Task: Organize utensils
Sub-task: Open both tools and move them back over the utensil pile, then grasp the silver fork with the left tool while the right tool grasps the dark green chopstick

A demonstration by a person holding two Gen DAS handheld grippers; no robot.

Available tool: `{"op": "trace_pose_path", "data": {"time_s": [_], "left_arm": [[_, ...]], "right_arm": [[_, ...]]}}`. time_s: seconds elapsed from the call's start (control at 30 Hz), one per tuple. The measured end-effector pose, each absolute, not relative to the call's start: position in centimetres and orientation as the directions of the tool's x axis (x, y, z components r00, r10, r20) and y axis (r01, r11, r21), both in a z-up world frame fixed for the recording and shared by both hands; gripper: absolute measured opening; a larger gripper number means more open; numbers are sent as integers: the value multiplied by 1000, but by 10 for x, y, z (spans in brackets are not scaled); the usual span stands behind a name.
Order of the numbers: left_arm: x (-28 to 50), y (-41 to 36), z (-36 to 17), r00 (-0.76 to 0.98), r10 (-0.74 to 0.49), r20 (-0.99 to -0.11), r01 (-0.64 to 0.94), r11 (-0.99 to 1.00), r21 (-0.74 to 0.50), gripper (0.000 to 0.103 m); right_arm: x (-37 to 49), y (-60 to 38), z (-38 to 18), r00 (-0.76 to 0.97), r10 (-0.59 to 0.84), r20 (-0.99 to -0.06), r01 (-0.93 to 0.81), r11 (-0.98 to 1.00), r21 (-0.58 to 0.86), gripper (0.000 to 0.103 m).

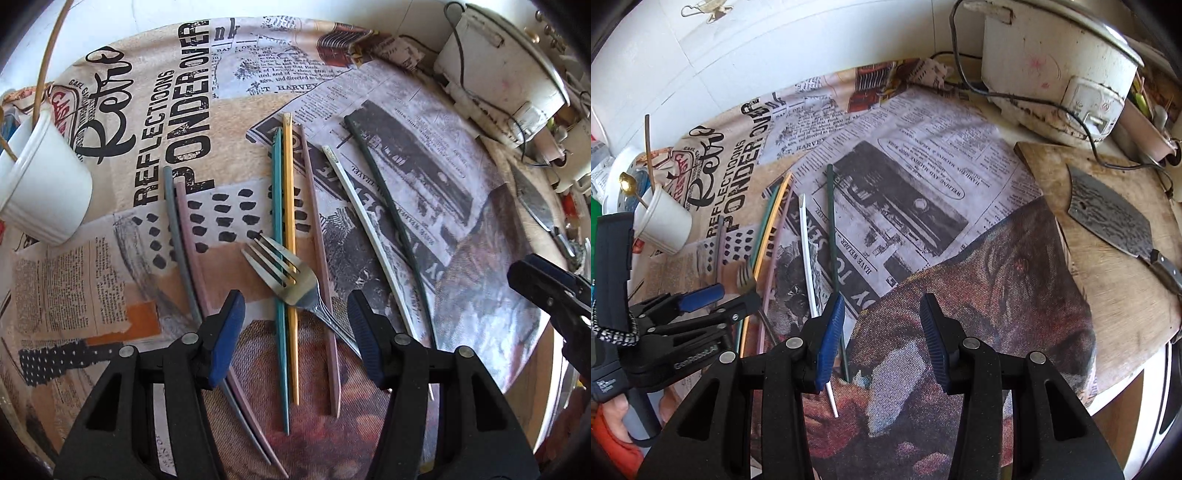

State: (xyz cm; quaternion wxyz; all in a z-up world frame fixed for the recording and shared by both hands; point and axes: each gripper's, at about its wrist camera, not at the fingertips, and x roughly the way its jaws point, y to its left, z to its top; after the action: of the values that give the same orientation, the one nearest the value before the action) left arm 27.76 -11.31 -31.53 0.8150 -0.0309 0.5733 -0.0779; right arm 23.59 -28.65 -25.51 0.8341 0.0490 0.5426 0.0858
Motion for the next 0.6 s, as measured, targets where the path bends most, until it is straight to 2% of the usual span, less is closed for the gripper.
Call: {"op": "trace_pose_path", "data": {"time_s": [0.2, 0.37, 0.53, 0.6], "left_arm": [[283, -117, -325, 339, -151, -929, 53, 989, -142, 47], [286, -124, -326, 367, -108, -924, 60, 994, -92, 35], [288, -131, -327, 387, -89, -918, 91, 994, -58, 31], [290, -131, -326, 378, -108, -919, 110, 991, -72, 25]], "right_arm": [[241, -284, -262, 385, 214, -898, -100, 977, 190, 39], [246, -284, -266, 379, 224, -898, -103, 974, 200, 39], [252, -283, -272, 364, 233, -902, -102, 972, 210, 39], [255, -281, -274, 356, 233, -905, -105, 972, 209, 39]]}}
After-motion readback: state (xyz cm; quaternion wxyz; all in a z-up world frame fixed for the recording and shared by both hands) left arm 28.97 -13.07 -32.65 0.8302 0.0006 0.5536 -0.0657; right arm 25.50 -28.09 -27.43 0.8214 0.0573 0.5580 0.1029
